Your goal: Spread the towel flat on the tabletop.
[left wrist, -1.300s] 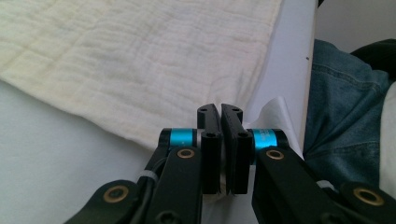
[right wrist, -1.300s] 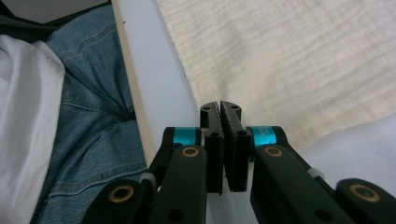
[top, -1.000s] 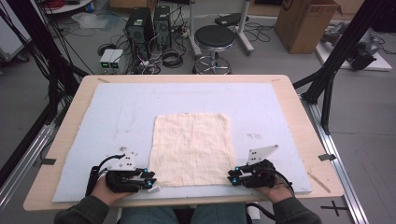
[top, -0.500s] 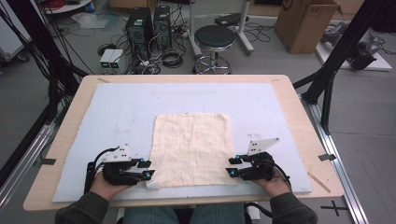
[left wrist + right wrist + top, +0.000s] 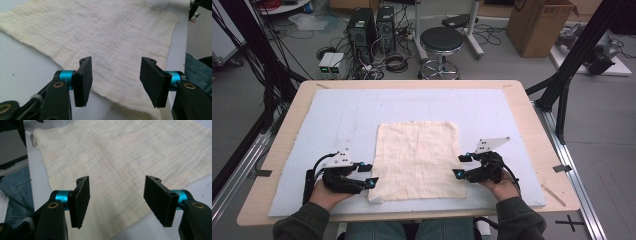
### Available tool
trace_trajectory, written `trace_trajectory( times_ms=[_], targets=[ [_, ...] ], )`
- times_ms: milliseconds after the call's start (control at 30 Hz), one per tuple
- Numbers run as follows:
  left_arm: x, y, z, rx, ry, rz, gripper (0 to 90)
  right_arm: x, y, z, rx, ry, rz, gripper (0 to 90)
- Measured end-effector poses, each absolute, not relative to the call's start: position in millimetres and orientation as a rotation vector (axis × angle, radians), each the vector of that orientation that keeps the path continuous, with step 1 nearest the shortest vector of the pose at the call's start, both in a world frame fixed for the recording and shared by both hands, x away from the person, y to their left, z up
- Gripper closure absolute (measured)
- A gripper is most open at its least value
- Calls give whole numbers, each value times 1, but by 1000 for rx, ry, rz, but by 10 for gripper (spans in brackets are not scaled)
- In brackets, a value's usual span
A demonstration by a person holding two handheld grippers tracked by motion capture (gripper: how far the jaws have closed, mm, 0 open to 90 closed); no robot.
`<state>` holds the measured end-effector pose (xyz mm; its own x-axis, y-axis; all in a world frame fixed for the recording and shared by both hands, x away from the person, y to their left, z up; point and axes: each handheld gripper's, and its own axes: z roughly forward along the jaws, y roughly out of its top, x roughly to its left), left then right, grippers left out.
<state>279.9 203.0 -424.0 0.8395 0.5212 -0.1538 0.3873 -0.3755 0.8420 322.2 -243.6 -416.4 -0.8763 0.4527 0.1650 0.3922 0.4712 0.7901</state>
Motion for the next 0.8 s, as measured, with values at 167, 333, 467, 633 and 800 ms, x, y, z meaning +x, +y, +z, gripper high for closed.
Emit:
trace_trajectory(
  times_ms=[167,333,467,633,800],
  targets=[
    [286,202,-419,2002,680,178,391,329,-243,-413,776,2611,1387,292],
    [290,203,-417,1991,698,189,381,334,-242,-409,788,2600,1386,239],
    [291,204,-415,1991,713,193,374,338,-242,-405,802,2585,1388,220],
    [297,201,-407,1997,717,211,375,342,-244,-405,807,2573,1385,219],
    [306,198,-403,2019,720,230,374,348,-246,-407,829,2578,1364,218]
  ],
)
